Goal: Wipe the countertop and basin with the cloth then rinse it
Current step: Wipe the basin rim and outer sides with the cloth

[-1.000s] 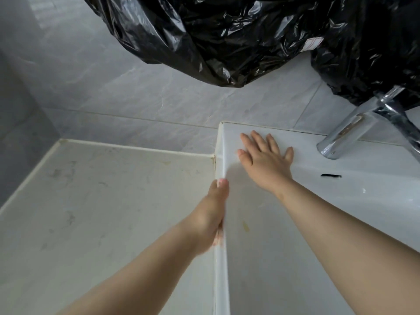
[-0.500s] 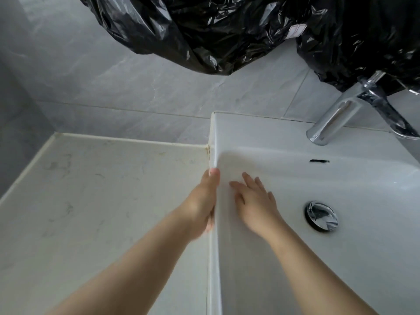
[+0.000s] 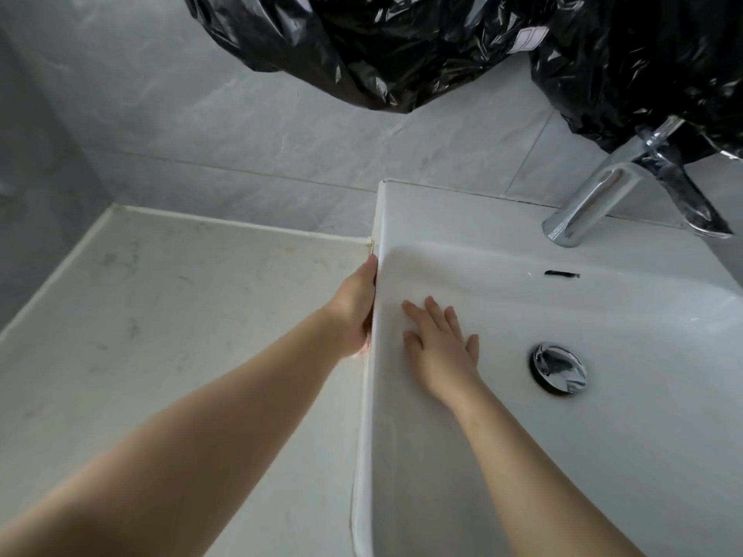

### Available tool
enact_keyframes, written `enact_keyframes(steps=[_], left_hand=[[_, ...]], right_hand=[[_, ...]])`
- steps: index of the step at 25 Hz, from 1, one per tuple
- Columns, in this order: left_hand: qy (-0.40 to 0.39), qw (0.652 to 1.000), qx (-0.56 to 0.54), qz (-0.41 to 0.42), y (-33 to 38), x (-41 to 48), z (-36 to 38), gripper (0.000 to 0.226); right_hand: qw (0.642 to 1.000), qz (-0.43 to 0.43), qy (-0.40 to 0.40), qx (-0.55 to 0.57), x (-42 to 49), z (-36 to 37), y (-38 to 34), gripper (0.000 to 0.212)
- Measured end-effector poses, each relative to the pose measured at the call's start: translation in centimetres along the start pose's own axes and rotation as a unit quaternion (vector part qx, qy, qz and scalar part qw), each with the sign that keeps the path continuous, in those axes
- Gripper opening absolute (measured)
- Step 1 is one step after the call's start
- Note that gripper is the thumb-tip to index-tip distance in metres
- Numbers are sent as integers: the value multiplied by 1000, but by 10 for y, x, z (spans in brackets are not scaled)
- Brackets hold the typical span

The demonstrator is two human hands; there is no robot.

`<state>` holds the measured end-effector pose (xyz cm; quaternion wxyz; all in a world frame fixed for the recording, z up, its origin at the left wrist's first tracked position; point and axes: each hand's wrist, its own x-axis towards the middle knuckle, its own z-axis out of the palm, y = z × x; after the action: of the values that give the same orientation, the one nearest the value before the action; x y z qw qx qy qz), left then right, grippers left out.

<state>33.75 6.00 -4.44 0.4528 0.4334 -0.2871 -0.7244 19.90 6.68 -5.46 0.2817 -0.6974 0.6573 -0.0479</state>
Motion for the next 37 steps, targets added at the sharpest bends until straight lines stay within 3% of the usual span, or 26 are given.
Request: enact_keyframes(steps=[4,12,15,17,22,26,28,30,32,35,37], left_hand=[[17,998,39,-55,-22,-31,0,61],[43,998,39,-31,-15,-21,3,61],[10,997,64,-39,-47,-52,-2,63],[26,995,99,6,-43,-74,9,56],[4,998,9,70,-14,-40,9,50],[50,996,68,7,-44,-81,14,54],[36,991,117,46,-54,-100,18,49],[3,993,98,69,-52,-90,10,46],[-15,998,54,28,-45,-73,12,54],[49,998,45,12,-54,-86,15,56],[40,997,69,11,-74,-115,13,56]], right_hand=[[1000,2,-1,3,3,1,-1,47],[1000,4,7,3,5,2,3,47],[1000,-1,-3,13,7,1,3,46],[1000,-6,-1,15,5,1,4,47],[999,-13,-25,-17,0,-2,4,50],[995,-36,-77,-49,-18,-9,11,51],[992,-46,-100,-58,-26,-9,16,51],[993,-41,-100,-55,-28,-9,15,51],[994,-30,-94,-44,-29,-10,12,50],[992,-36,-111,-51,-43,-8,13,50],[989,-48,-123,-74,-53,-4,17,51]])
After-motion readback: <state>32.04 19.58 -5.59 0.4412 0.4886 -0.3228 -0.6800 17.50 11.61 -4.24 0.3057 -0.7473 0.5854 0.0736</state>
